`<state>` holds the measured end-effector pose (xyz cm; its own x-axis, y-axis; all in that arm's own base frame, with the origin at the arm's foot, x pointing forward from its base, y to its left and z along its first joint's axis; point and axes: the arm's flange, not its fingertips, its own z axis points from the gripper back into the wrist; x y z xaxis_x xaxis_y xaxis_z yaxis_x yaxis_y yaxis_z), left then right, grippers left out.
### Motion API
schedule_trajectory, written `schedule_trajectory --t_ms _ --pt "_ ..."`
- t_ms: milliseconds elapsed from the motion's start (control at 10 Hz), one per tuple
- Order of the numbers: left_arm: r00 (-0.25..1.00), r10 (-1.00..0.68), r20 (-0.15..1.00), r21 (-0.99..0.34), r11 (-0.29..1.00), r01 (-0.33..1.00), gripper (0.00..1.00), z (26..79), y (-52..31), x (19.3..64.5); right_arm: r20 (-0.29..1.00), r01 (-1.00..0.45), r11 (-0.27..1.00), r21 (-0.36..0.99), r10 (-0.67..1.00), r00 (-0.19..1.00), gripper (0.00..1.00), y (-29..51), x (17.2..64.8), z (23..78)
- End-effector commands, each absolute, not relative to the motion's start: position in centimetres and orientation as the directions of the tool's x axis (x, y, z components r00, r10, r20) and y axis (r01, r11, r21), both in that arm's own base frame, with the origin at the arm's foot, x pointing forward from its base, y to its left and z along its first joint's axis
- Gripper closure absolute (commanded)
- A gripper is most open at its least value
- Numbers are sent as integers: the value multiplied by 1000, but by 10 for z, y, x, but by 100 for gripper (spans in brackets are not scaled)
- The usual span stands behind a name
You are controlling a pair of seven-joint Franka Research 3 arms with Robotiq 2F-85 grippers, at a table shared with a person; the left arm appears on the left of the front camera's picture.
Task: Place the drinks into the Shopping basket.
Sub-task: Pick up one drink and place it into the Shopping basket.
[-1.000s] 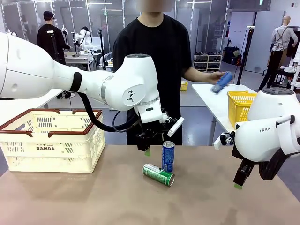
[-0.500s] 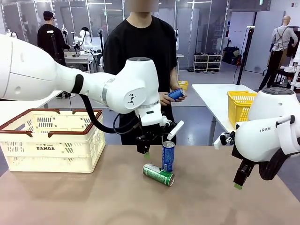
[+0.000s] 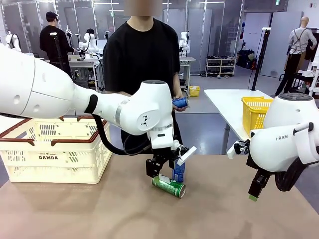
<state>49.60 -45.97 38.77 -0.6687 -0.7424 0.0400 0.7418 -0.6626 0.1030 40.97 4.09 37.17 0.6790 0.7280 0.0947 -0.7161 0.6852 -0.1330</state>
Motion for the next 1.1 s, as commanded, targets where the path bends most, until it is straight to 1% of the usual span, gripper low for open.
schedule_trajectory --t_ms 0,300,700,1000 --pt "-635 -771 39 92 -630 771 0 375 -459 496 92 -715 686 -134 727 680 4 40 409 372" --pt "-622 -778 87 85 -616 783 0 355 -462 500 92 -715 686 -134 727 680 4 40 409 372" --pt "-590 -804 78 79 -585 807 0 328 -458 512 92 -715 686 -134 727 680 4 40 409 372" --pt "-591 -799 112 88 -584 807 0 316 -456 522 92 -715 686 -134 727 680 4 40 409 372"
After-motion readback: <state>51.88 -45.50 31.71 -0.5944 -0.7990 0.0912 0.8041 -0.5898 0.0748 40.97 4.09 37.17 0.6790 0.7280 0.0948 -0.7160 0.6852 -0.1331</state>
